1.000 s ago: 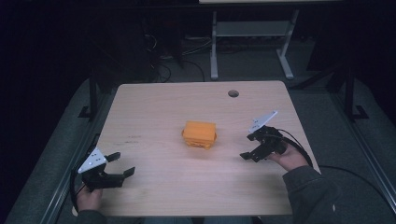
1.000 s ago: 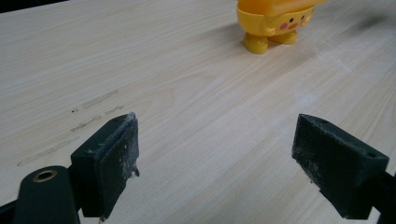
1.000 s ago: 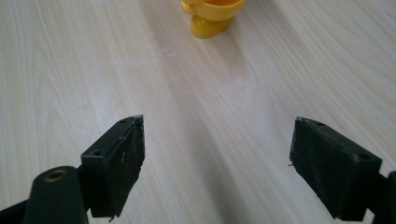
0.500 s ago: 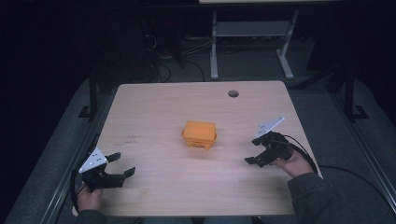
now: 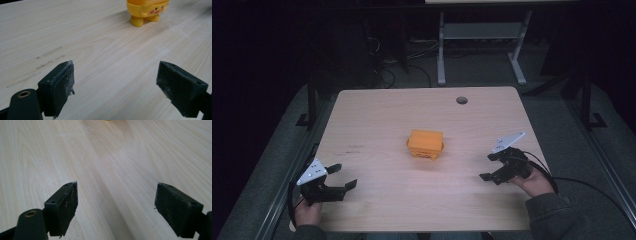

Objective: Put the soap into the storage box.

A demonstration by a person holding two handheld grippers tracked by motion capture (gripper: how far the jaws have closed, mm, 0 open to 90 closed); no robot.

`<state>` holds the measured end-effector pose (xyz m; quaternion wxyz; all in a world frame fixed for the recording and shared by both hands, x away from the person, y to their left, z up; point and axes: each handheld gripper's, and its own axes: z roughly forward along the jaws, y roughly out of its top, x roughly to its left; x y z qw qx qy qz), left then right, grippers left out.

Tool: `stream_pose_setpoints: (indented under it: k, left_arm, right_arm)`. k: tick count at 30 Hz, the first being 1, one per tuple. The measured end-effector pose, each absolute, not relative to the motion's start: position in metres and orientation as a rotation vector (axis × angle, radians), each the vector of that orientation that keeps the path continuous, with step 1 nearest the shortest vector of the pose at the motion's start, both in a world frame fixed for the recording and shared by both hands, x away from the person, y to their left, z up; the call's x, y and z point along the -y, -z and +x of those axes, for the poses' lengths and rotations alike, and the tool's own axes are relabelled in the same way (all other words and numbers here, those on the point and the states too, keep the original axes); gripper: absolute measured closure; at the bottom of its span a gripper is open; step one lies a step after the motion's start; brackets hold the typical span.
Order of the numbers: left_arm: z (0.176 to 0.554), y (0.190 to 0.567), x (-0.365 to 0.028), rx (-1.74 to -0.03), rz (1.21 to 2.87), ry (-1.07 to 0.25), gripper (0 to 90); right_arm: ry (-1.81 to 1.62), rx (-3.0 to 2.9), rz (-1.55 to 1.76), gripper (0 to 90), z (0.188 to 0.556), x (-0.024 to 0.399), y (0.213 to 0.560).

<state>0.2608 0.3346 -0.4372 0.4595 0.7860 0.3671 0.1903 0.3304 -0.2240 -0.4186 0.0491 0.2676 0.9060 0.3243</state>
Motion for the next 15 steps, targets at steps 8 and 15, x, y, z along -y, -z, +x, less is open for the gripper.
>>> stream_pose_setpoints:
  k: [8,15]
  left_arm:
    - [0.261,0.438,-0.334,-0.901,1.944,-0.461,14.3]
    - [0.262,0.439,-0.333,-0.906,1.946,-0.431,14.3]
  right_arm:
    - [-0.994,-2.747,0.845,18.4,0.32,0.235,0.425]
    - [-0.997,-2.742,0.869,18.9,0.31,0.244,0.433]
